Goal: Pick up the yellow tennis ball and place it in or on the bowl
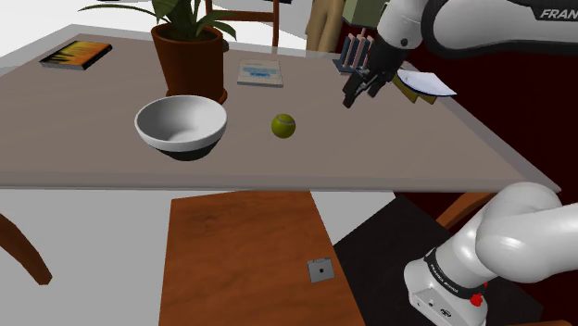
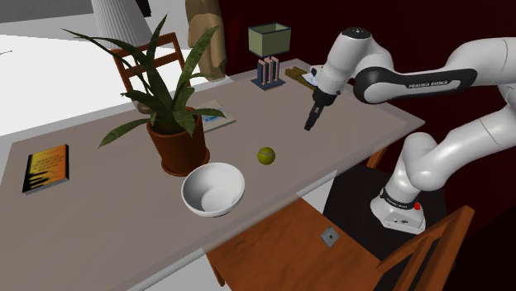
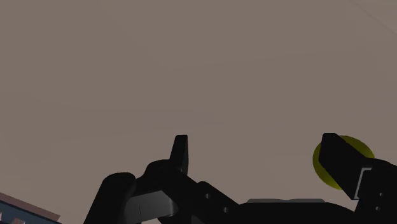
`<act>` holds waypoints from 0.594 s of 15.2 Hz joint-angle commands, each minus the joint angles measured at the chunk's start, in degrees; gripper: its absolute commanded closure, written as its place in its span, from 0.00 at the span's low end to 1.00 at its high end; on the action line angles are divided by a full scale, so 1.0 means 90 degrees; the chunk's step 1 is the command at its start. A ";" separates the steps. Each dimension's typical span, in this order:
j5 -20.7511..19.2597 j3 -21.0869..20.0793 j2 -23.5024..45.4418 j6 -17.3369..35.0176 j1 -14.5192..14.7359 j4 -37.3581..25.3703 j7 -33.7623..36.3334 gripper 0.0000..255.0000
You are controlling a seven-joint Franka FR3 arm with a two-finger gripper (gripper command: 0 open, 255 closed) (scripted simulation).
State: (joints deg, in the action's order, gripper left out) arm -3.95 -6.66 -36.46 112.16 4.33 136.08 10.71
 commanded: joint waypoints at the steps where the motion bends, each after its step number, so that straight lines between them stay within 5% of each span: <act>1: 0.0050 -0.0145 0.0329 0.0313 0.0087 -0.0067 0.0085 0.00; 9: 0.0025 -0.0694 0.1768 0.1482 0.0327 -0.0505 0.0395 0.00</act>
State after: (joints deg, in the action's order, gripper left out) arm -3.57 -12.07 -22.37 124.31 6.96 132.41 13.65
